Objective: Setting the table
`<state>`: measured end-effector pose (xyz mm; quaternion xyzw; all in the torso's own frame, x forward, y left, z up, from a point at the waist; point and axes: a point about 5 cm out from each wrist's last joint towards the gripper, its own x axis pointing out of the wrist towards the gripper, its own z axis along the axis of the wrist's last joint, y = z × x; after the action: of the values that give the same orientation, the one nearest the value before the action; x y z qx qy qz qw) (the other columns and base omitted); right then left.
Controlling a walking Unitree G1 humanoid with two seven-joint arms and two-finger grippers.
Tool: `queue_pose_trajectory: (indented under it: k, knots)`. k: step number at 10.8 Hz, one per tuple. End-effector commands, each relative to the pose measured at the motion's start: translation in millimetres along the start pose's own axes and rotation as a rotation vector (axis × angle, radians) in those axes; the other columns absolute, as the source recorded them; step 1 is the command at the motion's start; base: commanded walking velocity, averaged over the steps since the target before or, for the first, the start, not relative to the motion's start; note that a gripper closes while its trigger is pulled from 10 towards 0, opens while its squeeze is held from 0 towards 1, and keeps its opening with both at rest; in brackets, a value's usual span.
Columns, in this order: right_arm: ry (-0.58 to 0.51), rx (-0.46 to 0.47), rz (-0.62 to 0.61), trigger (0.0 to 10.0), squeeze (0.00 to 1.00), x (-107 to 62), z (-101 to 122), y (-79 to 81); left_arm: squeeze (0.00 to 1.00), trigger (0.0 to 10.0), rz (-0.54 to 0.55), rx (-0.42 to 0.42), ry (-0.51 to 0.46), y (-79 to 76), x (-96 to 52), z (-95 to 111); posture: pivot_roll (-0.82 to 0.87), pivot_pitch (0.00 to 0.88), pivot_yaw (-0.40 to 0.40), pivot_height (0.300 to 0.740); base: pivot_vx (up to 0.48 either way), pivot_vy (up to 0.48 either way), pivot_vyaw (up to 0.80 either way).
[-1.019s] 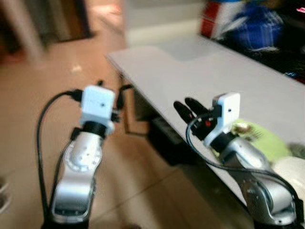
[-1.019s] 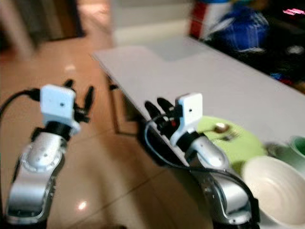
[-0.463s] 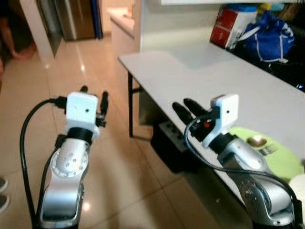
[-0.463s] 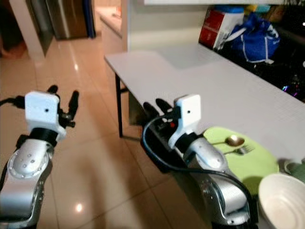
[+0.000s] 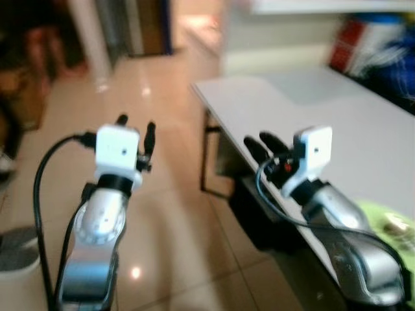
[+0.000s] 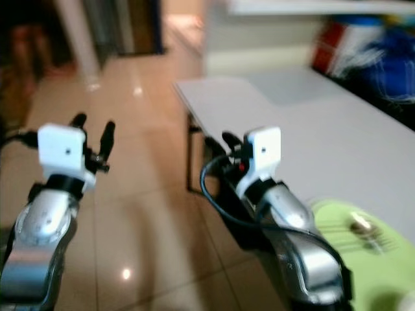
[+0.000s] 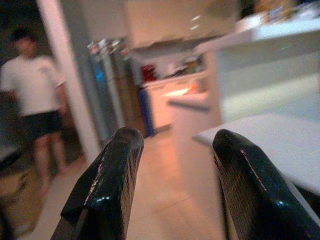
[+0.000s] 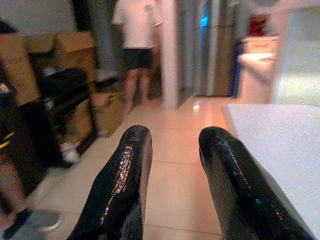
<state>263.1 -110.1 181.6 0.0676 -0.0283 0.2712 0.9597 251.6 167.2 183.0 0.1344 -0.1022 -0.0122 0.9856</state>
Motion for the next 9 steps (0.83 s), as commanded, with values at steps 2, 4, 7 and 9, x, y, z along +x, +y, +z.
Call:
queue_pose_trajectory:
  k: [2, 4, 7, 9]
  knots:
    - [-0.008, -0.037, -0.028, 10.0, 0.00, -4.9, 0.7, -9.4, 0.00, 10.0, -0.018, -0.019, 0.004, -7.5, -4.0, -0.4, 0.06, 0.000, -0.062, 0.740, 0.379, 0.000, 0.00]
    - [-0.007, -0.030, -0.053, 10.0, 0.00, -3.7, -5.3, -8.6, 0.00, 10.0, 0.039, -0.042, 0.024, 1.6, -8.7, -10.6, 0.05, 0.000, -0.055, 0.740, 0.379, 0.000, 0.61]
    - [-0.016, 0.021, -0.149, 10.0, 0.00, -18.9, -18.0, -28.5, 0.00, 10.0, 0.109, -0.048, 0.048, 12.9, -28.6, -20.2, 0.08, 0.000, -0.066, 0.740, 0.369, 0.000, 0.80]
    - [-0.047, 0.016, -0.225, 10.0, 0.00, -20.2, -21.7, -34.2, 0.00, 10.0, 0.116, -0.047, 0.061, 19.0, -34.4, -25.3, 0.06, 0.000, -0.057, 0.740, 0.369, 0.000, 0.80]
